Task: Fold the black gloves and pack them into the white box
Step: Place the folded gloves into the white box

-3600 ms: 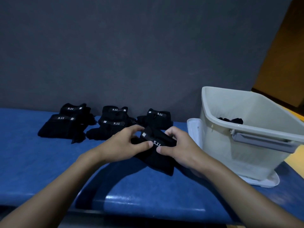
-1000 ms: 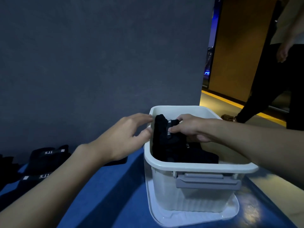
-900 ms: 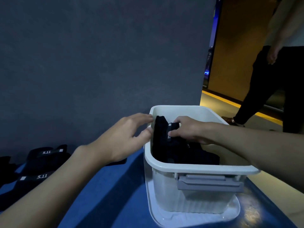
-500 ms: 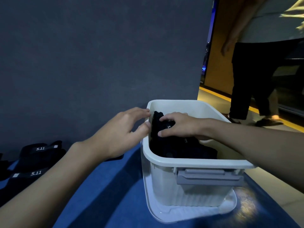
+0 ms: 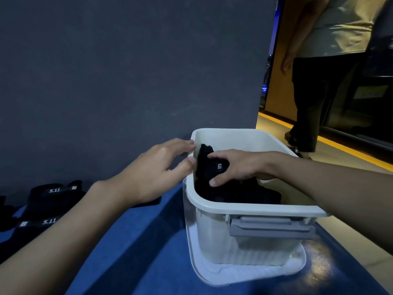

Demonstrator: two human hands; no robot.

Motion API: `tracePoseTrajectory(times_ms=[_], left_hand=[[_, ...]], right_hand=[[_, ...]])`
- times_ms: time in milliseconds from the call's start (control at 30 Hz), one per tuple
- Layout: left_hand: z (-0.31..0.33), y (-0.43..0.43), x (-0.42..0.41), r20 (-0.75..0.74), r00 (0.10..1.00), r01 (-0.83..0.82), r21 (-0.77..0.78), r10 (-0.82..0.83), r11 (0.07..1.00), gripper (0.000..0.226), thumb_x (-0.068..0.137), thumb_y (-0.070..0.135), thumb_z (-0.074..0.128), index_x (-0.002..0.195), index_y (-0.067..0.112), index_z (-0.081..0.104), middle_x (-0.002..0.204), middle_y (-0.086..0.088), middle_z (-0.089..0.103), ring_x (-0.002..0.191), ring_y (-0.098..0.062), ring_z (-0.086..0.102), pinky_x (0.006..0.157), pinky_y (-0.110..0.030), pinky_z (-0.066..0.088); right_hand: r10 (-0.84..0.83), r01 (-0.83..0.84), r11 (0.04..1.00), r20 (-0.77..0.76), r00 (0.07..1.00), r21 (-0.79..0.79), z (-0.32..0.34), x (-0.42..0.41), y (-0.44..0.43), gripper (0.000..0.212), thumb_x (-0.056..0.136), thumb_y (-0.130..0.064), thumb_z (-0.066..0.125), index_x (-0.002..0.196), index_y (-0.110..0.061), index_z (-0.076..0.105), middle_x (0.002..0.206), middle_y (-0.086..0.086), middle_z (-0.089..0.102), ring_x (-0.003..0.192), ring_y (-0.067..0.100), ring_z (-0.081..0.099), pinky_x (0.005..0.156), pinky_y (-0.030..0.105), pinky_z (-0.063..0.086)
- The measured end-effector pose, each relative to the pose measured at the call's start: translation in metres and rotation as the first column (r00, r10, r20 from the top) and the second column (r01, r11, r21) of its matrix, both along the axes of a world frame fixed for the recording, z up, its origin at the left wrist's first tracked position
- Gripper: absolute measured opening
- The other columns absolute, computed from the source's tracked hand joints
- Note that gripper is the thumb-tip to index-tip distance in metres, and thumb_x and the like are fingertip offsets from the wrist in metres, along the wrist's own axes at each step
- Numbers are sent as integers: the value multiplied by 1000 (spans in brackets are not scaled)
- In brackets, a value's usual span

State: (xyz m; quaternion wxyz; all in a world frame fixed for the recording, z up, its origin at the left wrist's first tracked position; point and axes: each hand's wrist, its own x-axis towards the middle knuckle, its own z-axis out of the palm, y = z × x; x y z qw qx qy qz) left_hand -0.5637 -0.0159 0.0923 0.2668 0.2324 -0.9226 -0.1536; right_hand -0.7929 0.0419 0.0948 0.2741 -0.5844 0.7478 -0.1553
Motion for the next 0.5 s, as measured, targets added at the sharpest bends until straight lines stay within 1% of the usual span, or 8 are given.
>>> tracePoseTrajectory(times_ms=[100, 300, 367, 433, 500], left_hand=[[-1, 1, 0, -10, 1000, 7, 7, -7, 1000, 72, 86, 66, 29, 141, 27, 51, 144, 27, 45, 131, 7, 43, 108, -42, 42], [0, 0, -1, 7, 1000, 3, 2, -3, 1000, 72, 86, 66, 29, 142, 26, 51, 147, 23, 45, 134, 1, 43, 109, -44, 41], [-1, 0, -1, -1, 1000, 8, 24, -8, 1000, 71, 86, 65, 30, 142, 25, 51, 146, 22, 46, 132, 0, 45, 108, -42, 43], [-1, 2, -2, -25, 1000, 15, 84, -13, 996, 69, 86, 63, 33, 142, 27, 50, 143, 21, 48, 129, 0, 48, 107, -38, 44], [0, 4, -2, -40, 999, 28, 119, -24, 993, 60, 91, 56, 39, 142, 27, 50, 142, 20, 49, 127, 3, 48, 106, -32, 44]], right_hand=[[3, -3, 1000, -48, 999, 1, -1, -1, -2, 95, 68, -50, 83, 147, -43, 31, 149, -5, 41, 132, 22, 42, 108, 44, 42], [-4, 3, 1000, -67, 998, -17, -3, -2, -1, 96, 67, -51, 84, 147, -43, 32, 149, -4, 40, 133, 22, 40, 109, 44, 40], [-2, 0, 1000, -71, 997, -21, -2, 0, 0, 97, 67, -51, 84, 147, -43, 31, 148, -2, 41, 132, 22, 41, 109, 43, 40], [0, -4, 999, -105, 995, -40, 1, 3, 3, 98, 65, -53, 84, 147, -43, 32, 146, 0, 41, 132, 23, 39, 108, 42, 41], [-2, -11, 996, -146, 989, -91, 8, 8, 7, 95, 66, -53, 83, 146, -42, 33, 144, 1, 40, 133, 22, 34, 109, 42, 38]])
